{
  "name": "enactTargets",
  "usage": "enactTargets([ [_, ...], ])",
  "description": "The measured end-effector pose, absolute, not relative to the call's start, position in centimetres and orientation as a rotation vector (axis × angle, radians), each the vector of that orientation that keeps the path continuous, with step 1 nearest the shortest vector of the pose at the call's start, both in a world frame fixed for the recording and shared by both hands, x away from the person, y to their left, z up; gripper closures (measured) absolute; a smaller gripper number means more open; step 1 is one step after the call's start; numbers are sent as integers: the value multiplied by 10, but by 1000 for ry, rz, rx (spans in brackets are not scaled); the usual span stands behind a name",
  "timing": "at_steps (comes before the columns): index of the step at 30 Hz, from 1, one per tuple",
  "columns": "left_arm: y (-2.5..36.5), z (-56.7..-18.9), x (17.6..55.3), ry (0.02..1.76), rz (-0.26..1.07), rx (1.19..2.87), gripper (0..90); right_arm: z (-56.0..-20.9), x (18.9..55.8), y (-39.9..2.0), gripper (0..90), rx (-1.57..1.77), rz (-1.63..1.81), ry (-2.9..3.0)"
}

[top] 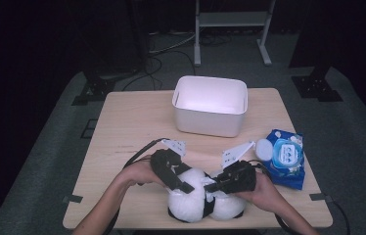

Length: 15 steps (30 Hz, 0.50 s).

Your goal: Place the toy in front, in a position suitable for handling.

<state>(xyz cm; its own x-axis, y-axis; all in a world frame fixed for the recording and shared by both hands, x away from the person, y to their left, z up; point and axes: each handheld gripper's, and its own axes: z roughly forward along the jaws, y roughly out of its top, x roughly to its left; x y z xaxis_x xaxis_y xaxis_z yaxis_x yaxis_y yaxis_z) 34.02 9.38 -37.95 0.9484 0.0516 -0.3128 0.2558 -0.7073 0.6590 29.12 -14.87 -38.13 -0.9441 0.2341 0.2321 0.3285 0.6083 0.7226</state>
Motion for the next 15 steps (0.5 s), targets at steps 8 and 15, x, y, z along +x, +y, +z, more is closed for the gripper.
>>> enactTargets([
  [8,91,-370,346,204,-289,2359,287,-373,295,-151,792,-499,-1265,-2761],
  [15,85,-359,358,150,-207,2423,288,-370,304,-152,791,-548,-1284,-2778],
])
